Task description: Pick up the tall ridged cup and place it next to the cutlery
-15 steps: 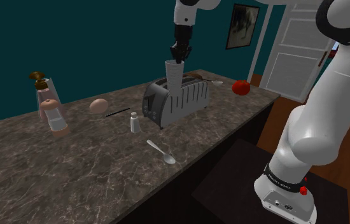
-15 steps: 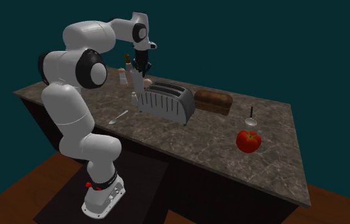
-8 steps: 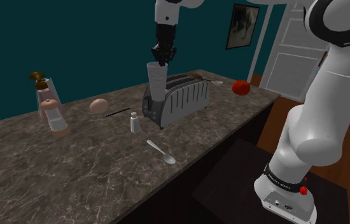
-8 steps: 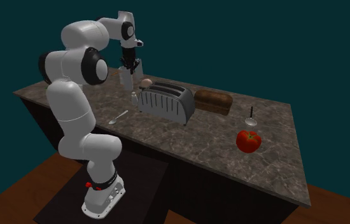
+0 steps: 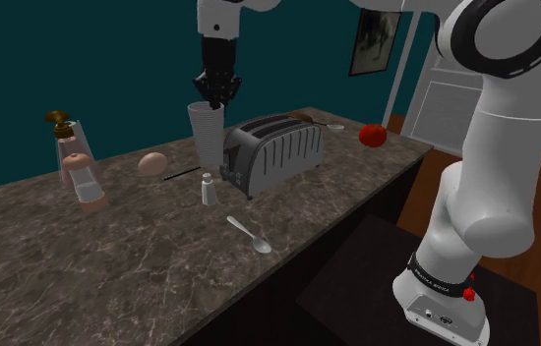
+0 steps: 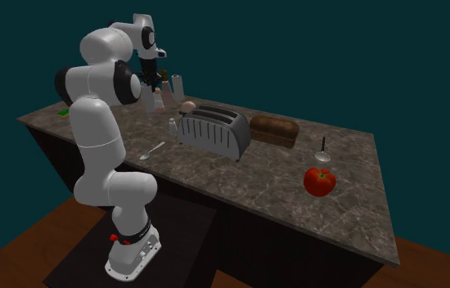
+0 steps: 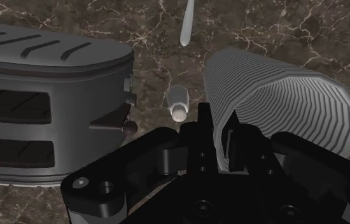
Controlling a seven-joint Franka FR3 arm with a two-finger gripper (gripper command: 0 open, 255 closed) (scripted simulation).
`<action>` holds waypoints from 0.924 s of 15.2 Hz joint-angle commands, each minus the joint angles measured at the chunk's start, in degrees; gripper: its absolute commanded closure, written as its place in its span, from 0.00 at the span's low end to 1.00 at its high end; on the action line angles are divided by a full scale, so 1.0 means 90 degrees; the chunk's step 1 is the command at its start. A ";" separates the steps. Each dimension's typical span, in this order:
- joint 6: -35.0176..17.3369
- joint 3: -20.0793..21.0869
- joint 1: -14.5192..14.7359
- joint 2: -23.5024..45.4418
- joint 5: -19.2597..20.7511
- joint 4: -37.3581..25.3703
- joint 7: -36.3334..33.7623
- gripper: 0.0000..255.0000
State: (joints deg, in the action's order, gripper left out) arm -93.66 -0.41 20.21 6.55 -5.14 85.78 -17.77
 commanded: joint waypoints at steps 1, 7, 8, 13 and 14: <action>0.0032 0.0113 0.0146 0.0178 0.0020 -0.0233 -0.0271 1.00; 0.0350 0.0401 0.0618 0.1193 0.0141 -0.1629 -0.1044 1.00; 0.0435 0.0440 0.0704 0.1402 0.0169 -0.1933 -0.1168 1.00; 0.0781 0.0547 0.1054 0.2299 0.0286 -0.3206 -0.1603 1.00; 0.0657 0.0547 0.1049 0.2239 0.0282 -0.3022 -0.1594 1.00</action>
State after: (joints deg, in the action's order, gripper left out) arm -87.27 4.49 29.51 26.35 -2.64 58.53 -31.93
